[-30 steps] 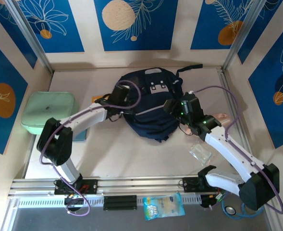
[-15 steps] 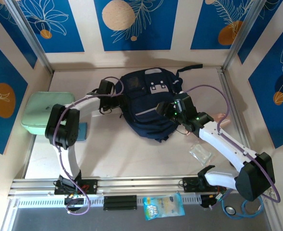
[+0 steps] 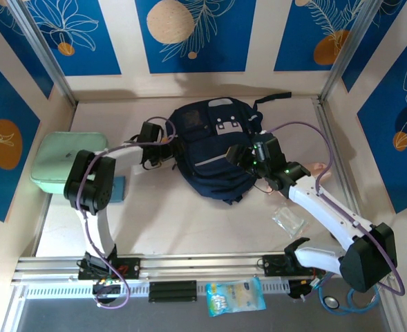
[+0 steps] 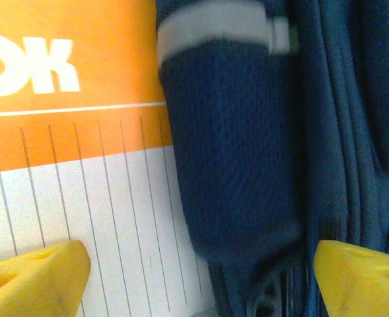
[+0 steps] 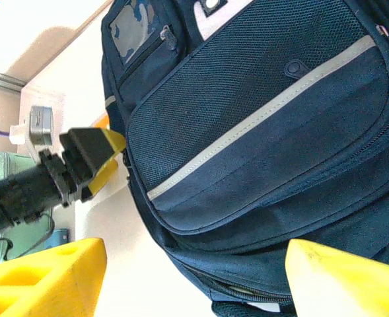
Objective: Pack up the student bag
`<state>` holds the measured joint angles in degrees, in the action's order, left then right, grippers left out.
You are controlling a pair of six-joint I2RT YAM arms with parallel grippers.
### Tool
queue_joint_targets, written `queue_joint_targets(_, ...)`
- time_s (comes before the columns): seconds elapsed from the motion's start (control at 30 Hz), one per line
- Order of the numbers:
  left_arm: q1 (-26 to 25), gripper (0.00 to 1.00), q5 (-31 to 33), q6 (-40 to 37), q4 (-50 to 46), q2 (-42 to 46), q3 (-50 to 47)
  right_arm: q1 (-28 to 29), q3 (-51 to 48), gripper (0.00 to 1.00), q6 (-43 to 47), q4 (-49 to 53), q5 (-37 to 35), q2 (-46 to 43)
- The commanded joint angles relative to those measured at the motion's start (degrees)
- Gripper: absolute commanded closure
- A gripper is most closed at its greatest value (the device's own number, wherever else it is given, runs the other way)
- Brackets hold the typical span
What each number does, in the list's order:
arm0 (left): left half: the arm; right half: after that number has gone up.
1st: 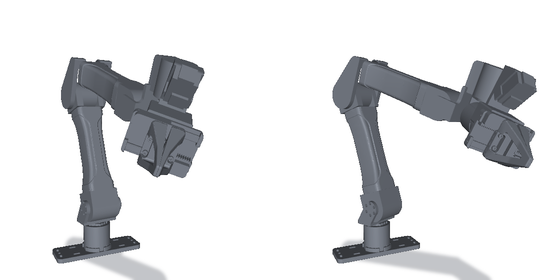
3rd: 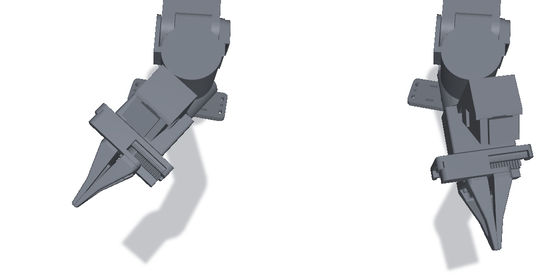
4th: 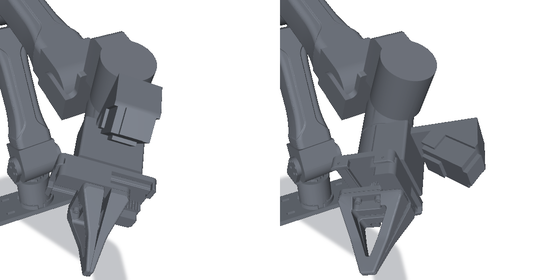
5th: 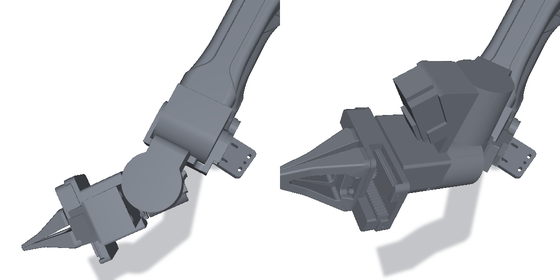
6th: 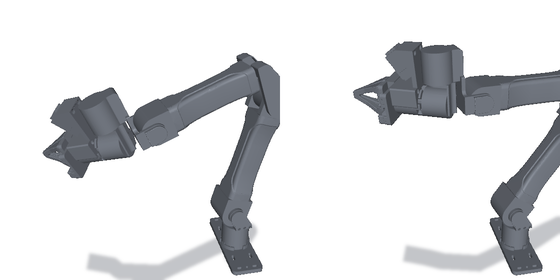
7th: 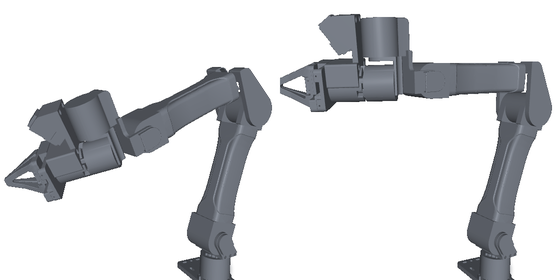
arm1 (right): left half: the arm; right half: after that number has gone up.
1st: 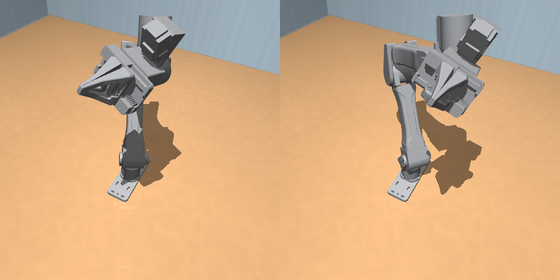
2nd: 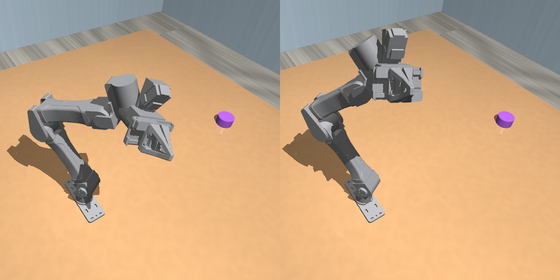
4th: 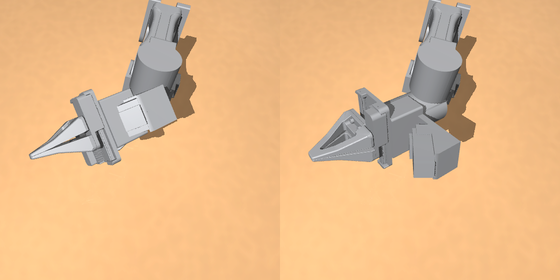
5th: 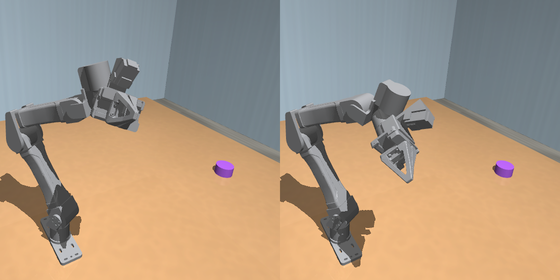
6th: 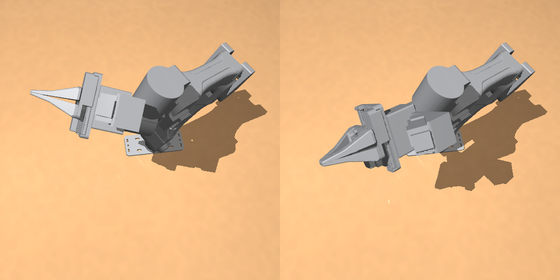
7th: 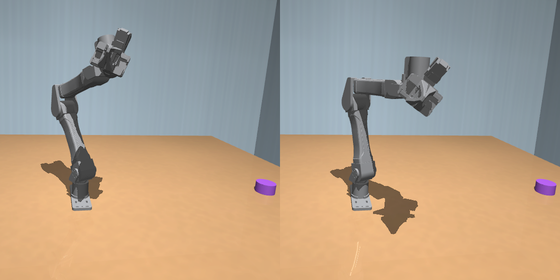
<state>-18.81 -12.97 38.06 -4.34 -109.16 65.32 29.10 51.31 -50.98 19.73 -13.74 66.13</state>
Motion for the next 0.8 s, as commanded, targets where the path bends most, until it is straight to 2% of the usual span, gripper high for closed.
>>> queue_joint_targets(0.0, 0.0, 0.10, -5.2, 2.4, -2.0, 3.8, -7.8, -0.3, -0.2, 0.28, 0.6, -1.2, 1.7, 0.6)
queue_joint_targets(0.2, -0.6, 0.10, -7.6, 2.6, -2.7, 13.6, -20.4, -0.1, 1.1, 0.28, 1.2, -2.6, 3.1, 3.6)
queue_joint_targets(0.47, -2.9, 0.12, -4.6, 2.2, -13.7, 28.9, -32.0, 4.5, 8.3, 0.32, 5.3, -3.1, 7.0, 13.6)
queue_joint_targets(0.67, -3.0, 0.18, -1.0, 1.6, -24.0, 40.8, -33.8, 9.9, 17.8, 0.46, 9.1, -1.3, 12.6, 26.2)
queue_joint_targets(0.77, -2.8, 0.25, 1.8, 1.8, -27.1, 44.3, -32.4, 12.4, 23.2, 0.57, 11.3, 0.2, 15.6, 32.6)
